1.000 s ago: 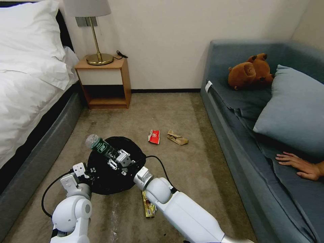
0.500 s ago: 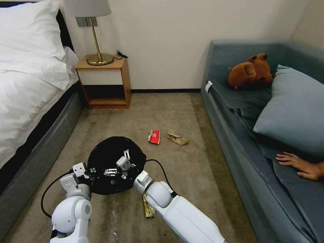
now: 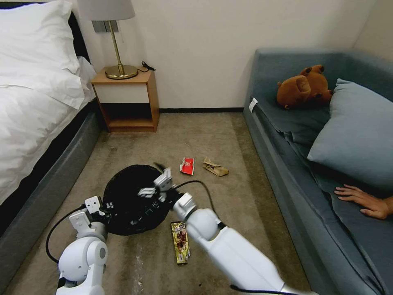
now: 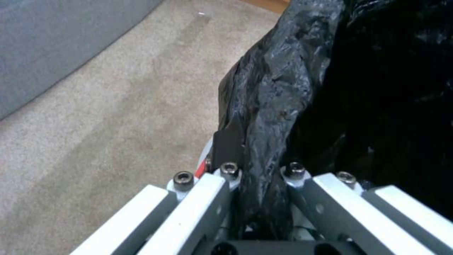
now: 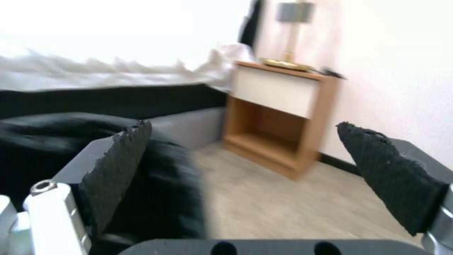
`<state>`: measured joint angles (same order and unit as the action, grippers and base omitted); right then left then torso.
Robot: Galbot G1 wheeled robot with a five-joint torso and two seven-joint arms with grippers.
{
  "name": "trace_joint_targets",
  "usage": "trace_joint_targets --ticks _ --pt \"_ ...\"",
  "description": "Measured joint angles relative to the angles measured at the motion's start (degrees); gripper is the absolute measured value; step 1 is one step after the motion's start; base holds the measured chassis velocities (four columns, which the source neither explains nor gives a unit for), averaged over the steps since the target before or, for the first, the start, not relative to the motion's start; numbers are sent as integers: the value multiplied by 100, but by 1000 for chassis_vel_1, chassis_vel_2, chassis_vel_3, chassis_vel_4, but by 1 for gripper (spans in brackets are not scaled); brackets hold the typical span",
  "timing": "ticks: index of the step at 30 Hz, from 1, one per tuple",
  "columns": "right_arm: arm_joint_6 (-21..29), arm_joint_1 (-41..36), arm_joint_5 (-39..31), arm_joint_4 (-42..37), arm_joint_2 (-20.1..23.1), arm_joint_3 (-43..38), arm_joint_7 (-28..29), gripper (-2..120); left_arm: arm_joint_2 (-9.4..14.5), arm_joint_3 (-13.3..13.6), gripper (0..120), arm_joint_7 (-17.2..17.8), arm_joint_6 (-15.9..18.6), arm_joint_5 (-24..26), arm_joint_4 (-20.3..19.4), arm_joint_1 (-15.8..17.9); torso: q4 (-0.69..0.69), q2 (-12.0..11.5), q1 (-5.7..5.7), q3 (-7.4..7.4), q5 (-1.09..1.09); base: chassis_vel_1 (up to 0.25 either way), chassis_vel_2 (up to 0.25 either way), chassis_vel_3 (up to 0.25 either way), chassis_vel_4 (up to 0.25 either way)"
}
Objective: Pick up the trash bin, then pick up the garbage on the floor and place it into the trash bin.
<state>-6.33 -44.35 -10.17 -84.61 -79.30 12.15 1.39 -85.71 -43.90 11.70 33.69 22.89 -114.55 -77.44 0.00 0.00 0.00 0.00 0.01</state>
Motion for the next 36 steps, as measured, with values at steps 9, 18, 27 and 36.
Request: trace_joint_targets --ticks 9,18,27,36 --pt "814 -435 4 -120 328 -721 434 100 -15 -3 1 24 34 8 -16 111 0 0 0 0 1 0 0 0 0" --pt "1024 -879 127 360 315 -1049 320 100 -73 3 1 28 49 -3 -79 97 0 0 0 0 -1 0 0 0 0" --pt "936 -1009 324 877 122 -842 193 100 -135 19 1 9 45 -68 -191 -50 1 0 0 0 -1 0 0 0 0" --pt "997 -1052 275 1245 36 -424 -253 100 -93 -59 1 0 38 -17 -360 -209 1 0 0 0 -1 0 0 0 0"
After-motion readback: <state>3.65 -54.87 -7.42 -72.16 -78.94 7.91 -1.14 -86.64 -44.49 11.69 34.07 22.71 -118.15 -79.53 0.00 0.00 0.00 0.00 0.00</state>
